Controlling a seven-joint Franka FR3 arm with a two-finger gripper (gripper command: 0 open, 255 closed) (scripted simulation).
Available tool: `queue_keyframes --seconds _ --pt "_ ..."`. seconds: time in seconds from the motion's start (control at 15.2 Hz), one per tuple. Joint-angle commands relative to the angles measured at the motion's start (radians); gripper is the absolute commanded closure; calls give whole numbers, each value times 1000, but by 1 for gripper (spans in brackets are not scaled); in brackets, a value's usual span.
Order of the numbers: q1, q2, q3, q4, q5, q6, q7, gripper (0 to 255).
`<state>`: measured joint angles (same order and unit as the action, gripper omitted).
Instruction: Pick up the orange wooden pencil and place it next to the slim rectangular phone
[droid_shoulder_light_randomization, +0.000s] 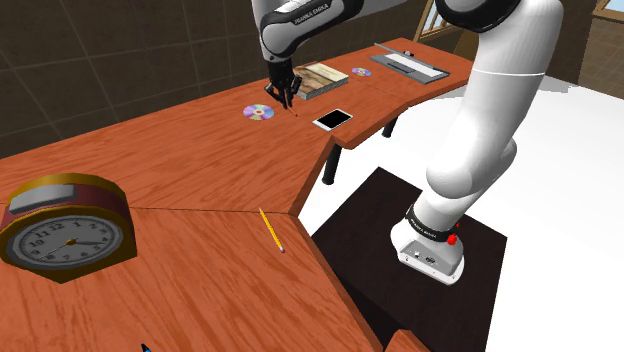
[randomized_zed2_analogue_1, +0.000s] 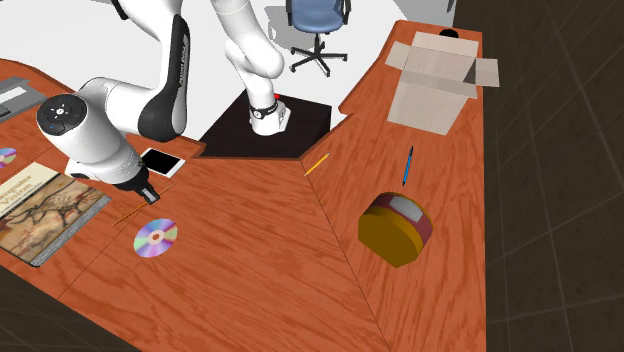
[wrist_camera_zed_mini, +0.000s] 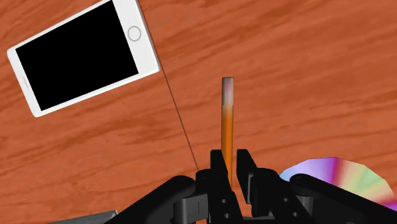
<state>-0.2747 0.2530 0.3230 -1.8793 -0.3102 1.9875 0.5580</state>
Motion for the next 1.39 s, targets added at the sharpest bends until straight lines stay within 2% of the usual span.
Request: queue_keyframes --seconds 0.0,0.66,0.73,1.06,1.32 --pt "1 13 -2 -11 -7 23 9 255" --pt "2 25 -4 -23 -15 45 17 255" --pt "2 25 -4 -23 -15 45 17 0" --pt "2 25 -4 -23 -15 45 17 0" --pt "13 -9 10 60 12 -69 0 0"
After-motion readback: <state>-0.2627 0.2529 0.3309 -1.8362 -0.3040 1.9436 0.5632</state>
